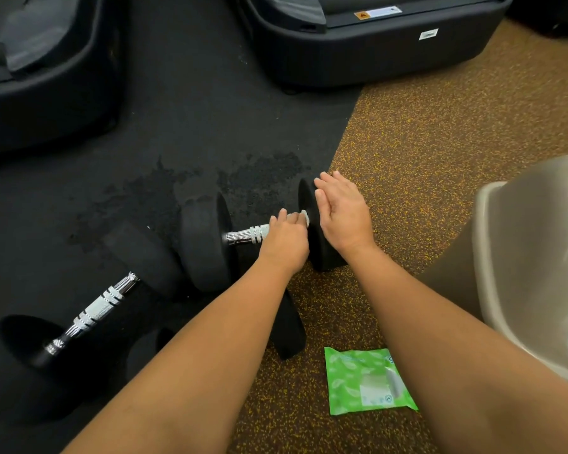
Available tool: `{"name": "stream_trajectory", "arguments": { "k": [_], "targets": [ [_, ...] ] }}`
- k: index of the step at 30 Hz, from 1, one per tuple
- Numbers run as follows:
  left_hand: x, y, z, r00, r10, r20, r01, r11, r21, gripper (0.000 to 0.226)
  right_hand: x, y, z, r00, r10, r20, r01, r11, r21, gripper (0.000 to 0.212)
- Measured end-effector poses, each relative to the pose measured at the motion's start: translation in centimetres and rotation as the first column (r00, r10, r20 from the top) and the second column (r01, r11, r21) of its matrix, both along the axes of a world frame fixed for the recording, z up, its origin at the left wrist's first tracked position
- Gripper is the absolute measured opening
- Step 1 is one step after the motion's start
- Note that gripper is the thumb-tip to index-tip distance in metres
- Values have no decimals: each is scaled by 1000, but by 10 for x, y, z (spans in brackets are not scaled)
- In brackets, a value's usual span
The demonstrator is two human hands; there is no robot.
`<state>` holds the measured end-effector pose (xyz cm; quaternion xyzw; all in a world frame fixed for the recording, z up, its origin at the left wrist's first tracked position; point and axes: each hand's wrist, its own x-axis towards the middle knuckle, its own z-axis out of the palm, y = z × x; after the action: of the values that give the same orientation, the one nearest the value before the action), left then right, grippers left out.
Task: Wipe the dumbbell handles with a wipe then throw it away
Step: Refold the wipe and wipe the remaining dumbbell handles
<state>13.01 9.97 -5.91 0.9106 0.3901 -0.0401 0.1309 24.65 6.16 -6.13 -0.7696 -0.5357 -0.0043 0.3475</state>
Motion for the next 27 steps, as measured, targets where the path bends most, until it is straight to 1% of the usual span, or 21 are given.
{"name": "stream_trajectory", "arguments": {
  "k": [6,8,11,14,16,21,25,27],
  "targets": [
    [-22,5,3,990,-142,-23,143,989,33,50,-1,0,1,1000,-2,-6,2,1000,0,36],
    [-26,8,3,992,-122,-44,124,991,45,48,-1,0,2,1000,-4,-6,4,1000,-7,35],
    [-24,7,0,996,-45,-75,51,996,76,42,-1,1,0,1000,-10,-3,10,1000,-18,37],
    [-16,3,-2,998,16,-58,-12,997,79,35,-1,1,-2,1000,-10,17,10,1000,-20,40],
    [-9,0,-2,999,4,-44,-1,998,70,37,0,2,-3,1000,-11,24,11,1000,-18,40],
    [-6,-1,-3,998,-53,-35,53,999,3,51,0,2,-2,1000,-11,25,12,1000,-21,44],
    [-22,-3,-5,993,-117,-22,117,993,-6,59,1,2,-4,999,0,43,1,1000,-18,43],
    [-29,-1,-4,992,-126,-15,126,992,1,59,1,2,-4,999,-5,41,5,1000,-13,42]
  ]
}}
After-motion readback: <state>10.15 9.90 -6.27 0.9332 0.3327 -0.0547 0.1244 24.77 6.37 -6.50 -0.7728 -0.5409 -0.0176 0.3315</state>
